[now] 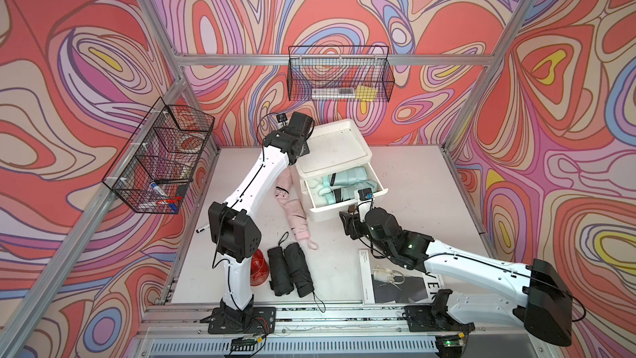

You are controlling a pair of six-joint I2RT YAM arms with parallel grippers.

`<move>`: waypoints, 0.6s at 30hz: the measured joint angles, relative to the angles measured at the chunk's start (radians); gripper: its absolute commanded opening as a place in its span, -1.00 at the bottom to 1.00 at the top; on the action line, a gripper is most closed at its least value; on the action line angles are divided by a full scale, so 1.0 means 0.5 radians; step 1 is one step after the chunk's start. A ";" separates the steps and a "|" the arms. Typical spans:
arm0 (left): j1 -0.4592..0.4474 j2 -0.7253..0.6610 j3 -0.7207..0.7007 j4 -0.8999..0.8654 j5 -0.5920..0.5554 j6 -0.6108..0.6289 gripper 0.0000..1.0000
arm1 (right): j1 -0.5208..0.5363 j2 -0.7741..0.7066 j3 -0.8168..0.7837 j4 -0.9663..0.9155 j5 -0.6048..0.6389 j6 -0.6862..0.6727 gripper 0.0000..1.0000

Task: Place the umbrella in the drawer by color
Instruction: Close the drawer in the storage box.

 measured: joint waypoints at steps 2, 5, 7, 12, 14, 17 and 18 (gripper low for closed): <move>-0.004 -0.002 -0.001 0.002 0.000 0.002 -1.00 | -0.025 0.043 0.048 0.006 -0.002 -0.028 0.35; -0.010 -0.005 -0.008 0.008 -0.007 0.007 -1.00 | -0.041 0.121 0.181 0.005 -0.008 -0.079 0.35; -0.012 -0.010 -0.015 0.013 -0.002 0.021 -1.00 | -0.051 0.166 0.278 0.011 -0.020 -0.121 0.35; -0.030 -0.020 -0.024 0.011 0.022 0.058 -1.00 | -0.224 0.240 0.470 0.098 -0.146 -0.188 0.34; -0.038 -0.026 -0.027 0.005 0.040 0.076 -1.00 | -0.307 0.290 0.525 0.107 -0.199 -0.189 0.31; -0.053 -0.032 -0.027 -0.005 0.050 0.089 -1.00 | -0.352 0.340 0.563 0.073 -0.278 -0.179 0.20; -0.057 -0.033 -0.027 -0.012 0.050 0.089 -1.00 | -0.351 0.334 0.563 0.040 -0.314 -0.163 0.18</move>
